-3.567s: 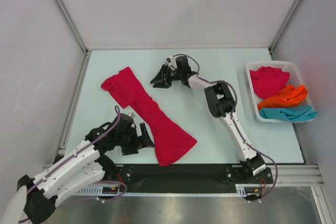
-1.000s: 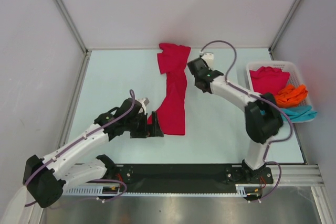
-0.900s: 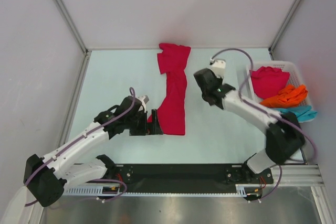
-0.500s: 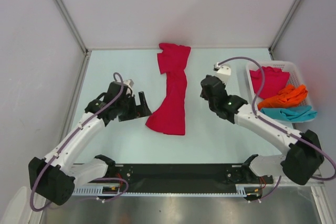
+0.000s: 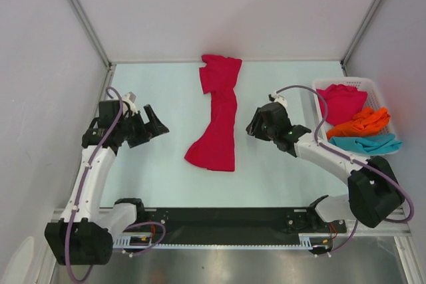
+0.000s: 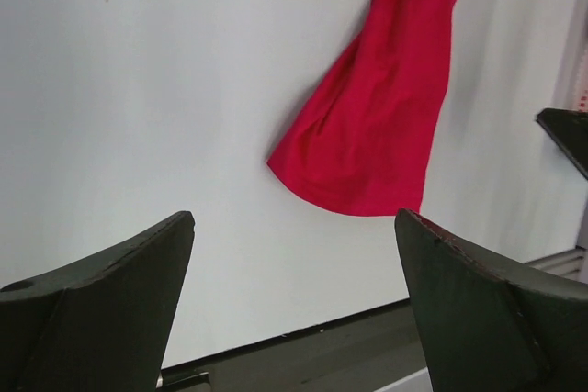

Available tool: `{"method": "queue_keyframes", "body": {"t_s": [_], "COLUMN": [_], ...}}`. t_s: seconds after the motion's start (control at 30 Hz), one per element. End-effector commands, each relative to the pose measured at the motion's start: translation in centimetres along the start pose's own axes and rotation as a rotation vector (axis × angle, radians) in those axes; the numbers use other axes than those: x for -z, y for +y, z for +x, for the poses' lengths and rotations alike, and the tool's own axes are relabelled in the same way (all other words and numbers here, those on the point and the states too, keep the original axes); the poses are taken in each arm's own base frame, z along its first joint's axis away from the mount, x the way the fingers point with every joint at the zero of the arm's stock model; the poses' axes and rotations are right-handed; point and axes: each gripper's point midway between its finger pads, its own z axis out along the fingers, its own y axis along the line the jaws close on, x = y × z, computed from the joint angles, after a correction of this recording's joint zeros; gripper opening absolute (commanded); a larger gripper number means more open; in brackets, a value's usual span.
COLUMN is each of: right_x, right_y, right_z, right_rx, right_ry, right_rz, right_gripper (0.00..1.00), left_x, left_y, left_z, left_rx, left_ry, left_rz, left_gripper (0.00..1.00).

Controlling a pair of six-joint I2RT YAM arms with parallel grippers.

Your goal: Fold and stack the t-shirts

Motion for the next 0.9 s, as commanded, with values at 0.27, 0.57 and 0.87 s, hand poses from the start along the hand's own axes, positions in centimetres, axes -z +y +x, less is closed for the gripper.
{"method": "queue_keyframes", "body": {"t_s": [0.27,0.57,0.87], "right_x": [-2.4,-3.0,-2.4], "right_y": [4.4,4.9,4.8], "right_z": [1.6,3.6,6.7], "right_rx": [0.019,0.036,0.060], "right_ry": [0.103,0.151,0.199], "right_rz": [-0.139,-0.134,-0.102], "right_gripper": [0.44,0.44,0.48], "left_x": [-5.3,-9.8,-13.7], "left_y": [-1.7,-1.3,-3.1], "left_z": [-3.8,-1.3,6.9], "left_rx": [0.140,0.114,0.098], "left_ry": [-0.028,0.111,0.291], "left_rz": [0.197,0.152,0.155], "left_gripper": [0.93,0.98,0.98]}}
